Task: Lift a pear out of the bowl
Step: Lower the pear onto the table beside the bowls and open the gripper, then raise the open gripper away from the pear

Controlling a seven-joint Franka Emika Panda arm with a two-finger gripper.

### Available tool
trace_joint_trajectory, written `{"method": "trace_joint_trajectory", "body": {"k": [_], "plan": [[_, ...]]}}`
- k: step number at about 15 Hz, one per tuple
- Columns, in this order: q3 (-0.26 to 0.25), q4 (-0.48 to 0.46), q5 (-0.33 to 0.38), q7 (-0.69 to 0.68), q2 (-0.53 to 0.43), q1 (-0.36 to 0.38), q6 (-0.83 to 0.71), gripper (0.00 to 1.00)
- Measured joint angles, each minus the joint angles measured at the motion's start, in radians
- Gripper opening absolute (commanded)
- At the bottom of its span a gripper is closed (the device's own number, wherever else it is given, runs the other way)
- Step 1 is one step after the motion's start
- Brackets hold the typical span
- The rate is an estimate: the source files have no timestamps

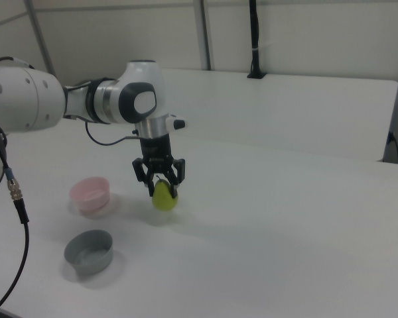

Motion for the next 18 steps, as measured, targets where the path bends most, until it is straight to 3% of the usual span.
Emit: {"method": "trace_joint_trajectory", "body": {"k": [1,2,5,9,12,18], "plan": [[0.0,0.0,-0.007,0.0,0.02,0.005,0.009,0.47],[0.001,0.0,-0.011,0.0,0.032,0.007,0.013,0.55],[0.001,0.001,-0.028,0.0,0.057,0.009,0.018,1.0],[0.0,0.015,-0.028,0.0,0.043,0.01,0.018,1.0],[-0.001,0.027,-0.028,0.016,-0.019,0.007,0.018,1.0],[-0.002,-0.037,0.012,0.061,-0.286,-0.041,-0.007,1.0]]}}
